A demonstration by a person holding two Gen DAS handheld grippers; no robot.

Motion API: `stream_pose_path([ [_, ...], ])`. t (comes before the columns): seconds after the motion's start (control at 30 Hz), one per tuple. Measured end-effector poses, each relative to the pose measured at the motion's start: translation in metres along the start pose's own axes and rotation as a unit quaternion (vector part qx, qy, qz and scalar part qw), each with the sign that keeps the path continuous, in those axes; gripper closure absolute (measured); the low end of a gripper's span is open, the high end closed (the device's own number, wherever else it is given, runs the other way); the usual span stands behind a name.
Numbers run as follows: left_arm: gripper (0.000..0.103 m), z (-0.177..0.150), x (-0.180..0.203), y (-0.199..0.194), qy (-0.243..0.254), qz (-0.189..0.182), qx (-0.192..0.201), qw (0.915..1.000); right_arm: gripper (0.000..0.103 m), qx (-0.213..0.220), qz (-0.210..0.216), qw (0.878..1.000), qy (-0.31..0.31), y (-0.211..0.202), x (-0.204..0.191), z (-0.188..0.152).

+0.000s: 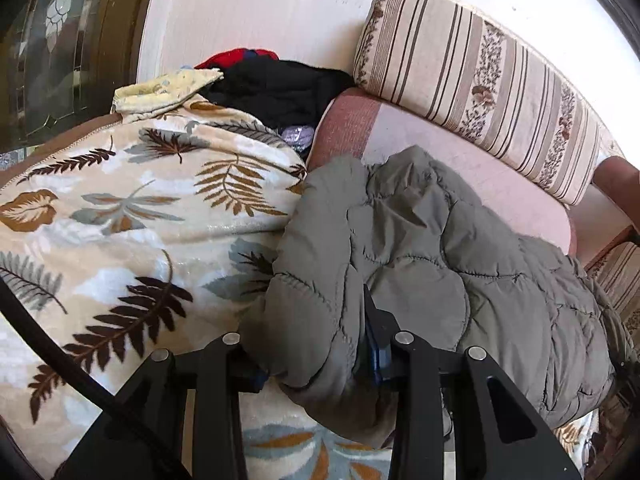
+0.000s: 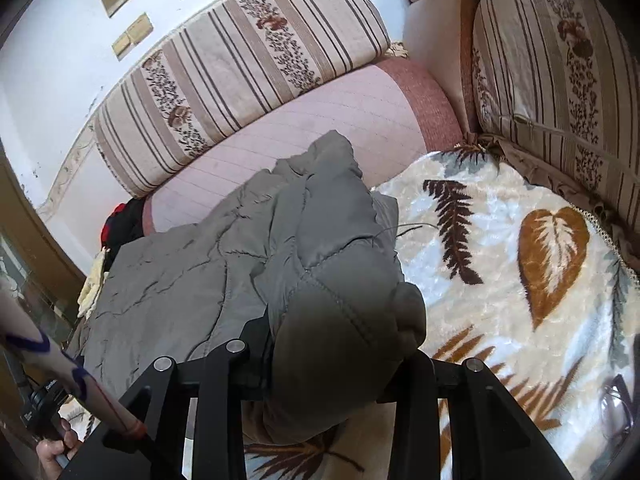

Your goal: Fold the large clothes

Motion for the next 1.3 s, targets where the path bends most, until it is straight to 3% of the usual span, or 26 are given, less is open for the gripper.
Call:
stream_pose_path([
  [0.27,0.068,-0.005,-0.006,-0.05,0.005,-0.008,0.008,0.9999,0.066,0.012,0.022,1.0,0.005,-0.054,-0.007,0.002],
  [0.7,0.068,-0.077,-0.035,-0.141,0.033,-0.013,-0.001,0.9994,0.066,0.012,0.041,0.999,-0.001,-0.153,0.013,-0.058],
  [0.83,0.067,-0.101,-0.038,-0.153,0.055,-0.003,-0.003,0.9985,0.066,-0.002,0.032,0.999,0.002,-0.165,0.026,-0.077],
  [0.97,0.065,-0.123,-0.041,-0.144,0.086,0.019,-0.019,0.996,0.066,-0.046,0.0,0.999,0.01,-0.151,0.043,-0.104],
  [1.1,0.06,-0.133,-0.043,-0.14,0.086,0.035,-0.023,0.9954,0.059,-0.077,-0.01,0.997,0.031,-0.143,0.059,-0.117],
  [1.3,0.048,-0.131,-0.051,-0.152,0.074,0.055,-0.022,0.9955,0.039,-0.099,0.01,0.992,0.083,-0.152,0.078,-0.122],
])
Point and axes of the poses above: each gripper's, at about its wrist camera, not at the fingertips, and y roughly the way its jaws point, x to its right, z to its top, the point moved 6 cm from there along y, roughly the way its jaws point, and after that the axes turned 6 degrees about x, right-handed, at the moved point
